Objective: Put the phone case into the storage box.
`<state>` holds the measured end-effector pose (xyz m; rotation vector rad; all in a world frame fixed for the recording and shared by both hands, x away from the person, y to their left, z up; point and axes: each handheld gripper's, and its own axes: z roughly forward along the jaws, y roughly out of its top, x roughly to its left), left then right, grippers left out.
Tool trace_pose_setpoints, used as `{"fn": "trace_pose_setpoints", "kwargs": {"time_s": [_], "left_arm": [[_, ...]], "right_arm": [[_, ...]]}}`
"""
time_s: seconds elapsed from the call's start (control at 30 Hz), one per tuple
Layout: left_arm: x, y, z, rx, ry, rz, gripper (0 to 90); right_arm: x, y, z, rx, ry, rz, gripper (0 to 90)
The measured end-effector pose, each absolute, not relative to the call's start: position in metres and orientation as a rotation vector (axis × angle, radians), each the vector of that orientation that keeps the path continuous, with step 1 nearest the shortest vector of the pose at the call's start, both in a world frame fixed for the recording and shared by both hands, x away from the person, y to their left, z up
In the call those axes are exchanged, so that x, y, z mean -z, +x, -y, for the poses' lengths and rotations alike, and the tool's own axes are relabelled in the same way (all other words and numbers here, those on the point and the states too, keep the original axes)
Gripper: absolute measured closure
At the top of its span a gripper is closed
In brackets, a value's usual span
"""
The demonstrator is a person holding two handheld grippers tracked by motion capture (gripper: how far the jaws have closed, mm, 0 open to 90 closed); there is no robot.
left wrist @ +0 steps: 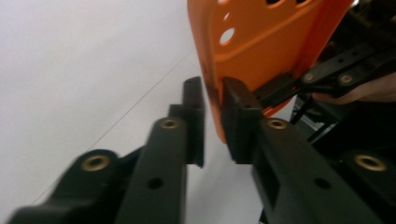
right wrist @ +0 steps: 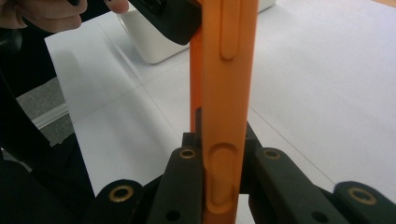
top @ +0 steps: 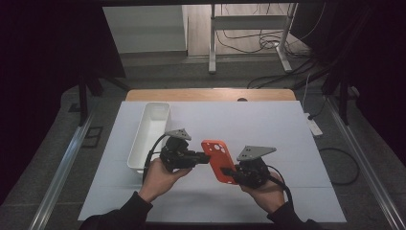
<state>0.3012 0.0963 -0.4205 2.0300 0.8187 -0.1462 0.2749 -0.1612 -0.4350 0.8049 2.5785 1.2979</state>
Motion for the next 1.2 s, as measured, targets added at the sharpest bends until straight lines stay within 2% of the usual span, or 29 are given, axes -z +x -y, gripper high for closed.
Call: {"fn": "trace_pose_setpoints", "kwargs": {"time_s": [0.27,0.53,0.93,0.97,1.03,1.1,1.17,1.2], "left_arm": [[0.423,0.303,-0.099,0.198,2.014,-0.860,88.6],[0.426,0.307,-0.102,0.273,1.977,-0.894,89.1],[0.426,0.304,-0.097,0.251,1.981,-0.930,89.1],[0.425,0.304,-0.096,0.241,1.981,-0.937,89.1],[0.425,0.303,-0.096,0.234,1.982,-0.937,89.1],[0.425,0.302,-0.094,0.222,1.993,-0.934,89.1],[0.425,0.302,-0.094,0.215,1.997,-0.935,89.1],[0.426,0.302,-0.094,0.207,1.999,-0.939,89.1]], "right_arm": [[0.436,0.276,0.161,-1.292,0.805,-2.584,85.1],[0.438,0.277,0.161,-1.293,0.827,-2.588,83.8],[0.440,0.275,0.158,-1.272,0.809,-2.559,63.3],[0.441,0.275,0.156,-1.271,0.795,-2.555,56.2],[0.441,0.274,0.154,-1.251,0.784,-2.545,48.3],[0.442,0.274,0.152,-1.233,0.777,-2.542,46.4],[0.443,0.274,0.150,-1.226,0.780,-2.536,38.9],[0.443,0.274,0.150,-1.226,0.780,-2.536,38.9]]}}
